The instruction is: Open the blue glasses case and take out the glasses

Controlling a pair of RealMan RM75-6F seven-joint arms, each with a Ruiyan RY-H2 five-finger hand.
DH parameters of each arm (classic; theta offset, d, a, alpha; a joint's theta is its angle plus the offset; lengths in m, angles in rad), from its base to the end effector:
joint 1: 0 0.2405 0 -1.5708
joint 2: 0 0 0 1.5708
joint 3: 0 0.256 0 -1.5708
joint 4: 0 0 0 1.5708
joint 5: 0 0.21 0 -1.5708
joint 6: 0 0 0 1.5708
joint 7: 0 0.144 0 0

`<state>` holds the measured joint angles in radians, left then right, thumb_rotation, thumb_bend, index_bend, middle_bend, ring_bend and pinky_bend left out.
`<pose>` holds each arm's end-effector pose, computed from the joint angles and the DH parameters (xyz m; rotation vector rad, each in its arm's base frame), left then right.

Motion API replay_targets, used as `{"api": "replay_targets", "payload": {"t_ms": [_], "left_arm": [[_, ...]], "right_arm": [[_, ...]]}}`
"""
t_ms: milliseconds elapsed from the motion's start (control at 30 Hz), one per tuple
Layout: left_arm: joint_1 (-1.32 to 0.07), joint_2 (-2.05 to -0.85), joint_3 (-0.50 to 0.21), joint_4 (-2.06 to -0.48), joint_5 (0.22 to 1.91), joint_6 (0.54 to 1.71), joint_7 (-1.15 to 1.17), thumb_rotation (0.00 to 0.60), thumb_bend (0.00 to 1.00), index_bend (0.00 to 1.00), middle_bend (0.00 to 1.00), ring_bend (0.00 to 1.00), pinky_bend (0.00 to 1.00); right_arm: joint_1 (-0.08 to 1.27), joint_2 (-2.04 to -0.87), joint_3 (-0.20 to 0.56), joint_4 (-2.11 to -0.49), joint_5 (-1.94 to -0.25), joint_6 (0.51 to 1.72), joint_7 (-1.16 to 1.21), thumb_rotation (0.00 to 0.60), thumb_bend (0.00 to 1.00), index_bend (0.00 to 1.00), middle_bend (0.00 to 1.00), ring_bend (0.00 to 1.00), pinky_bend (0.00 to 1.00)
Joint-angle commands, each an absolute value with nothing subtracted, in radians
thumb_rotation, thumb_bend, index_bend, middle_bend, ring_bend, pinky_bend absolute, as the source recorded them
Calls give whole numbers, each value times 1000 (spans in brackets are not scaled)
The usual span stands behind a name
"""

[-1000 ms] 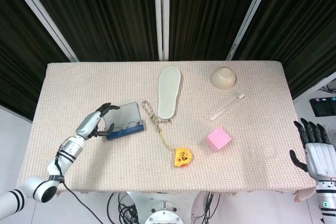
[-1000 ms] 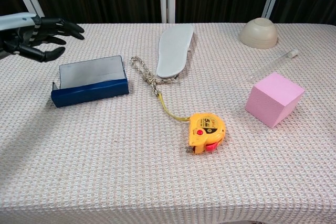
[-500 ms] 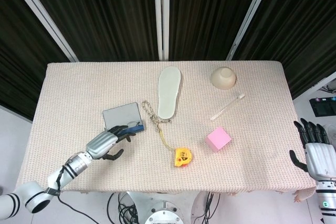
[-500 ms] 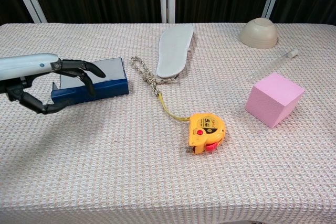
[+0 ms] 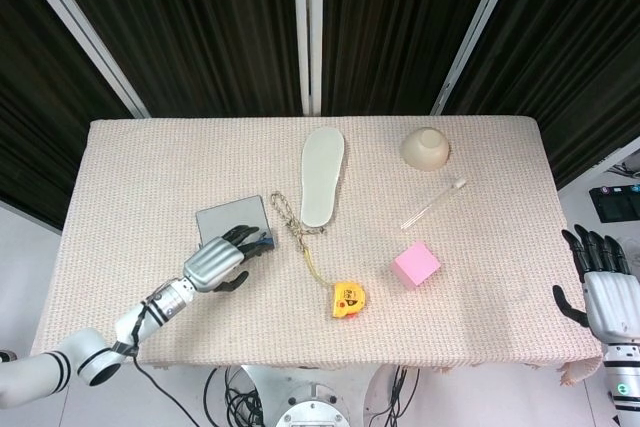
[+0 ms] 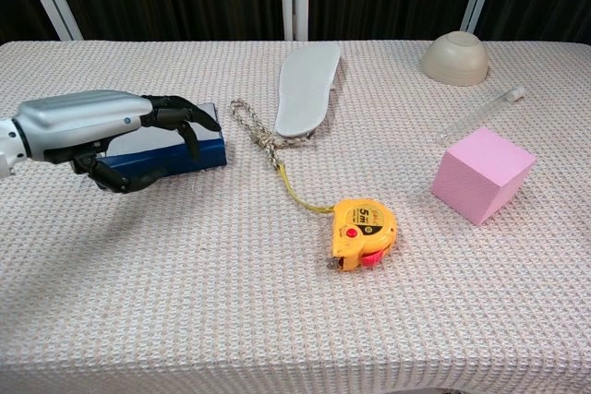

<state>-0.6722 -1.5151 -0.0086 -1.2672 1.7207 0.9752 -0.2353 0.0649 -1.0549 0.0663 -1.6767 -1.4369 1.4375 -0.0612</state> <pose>-0.1920 0.3065 -0.0227 -2.2018 -0.9267 -1.0458 -0.3158 -0.1772 0.1728 1.3601 -0.9198 0.8016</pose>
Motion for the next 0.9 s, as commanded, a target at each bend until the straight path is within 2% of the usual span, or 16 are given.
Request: {"api": "replay_targets", "payload": {"t_ms": [33, 600, 900], "left_arm": [[-687, -1519, -1, -1270, 1704, 967, -261, 600, 525, 114, 273, 0, 84], [-738, -1576, 11, -1161, 1665, 944, -296, 600, 528, 110, 268, 0, 83], [-753, -1630, -19, -1052, 1600, 927, -308, 600, 527, 108, 267, 0, 83]], "right_arm": [[66, -1054, 66, -1677, -1436, 1435, -61, 600, 327, 0, 0, 0, 0], [70, -1057, 67, -1675, -1429, 1427, -63, 600, 327, 0, 0, 0, 0], [73, -1060, 67, -1673, -1426, 1421, -66, 600, 327, 0, 0, 0, 0]]}}
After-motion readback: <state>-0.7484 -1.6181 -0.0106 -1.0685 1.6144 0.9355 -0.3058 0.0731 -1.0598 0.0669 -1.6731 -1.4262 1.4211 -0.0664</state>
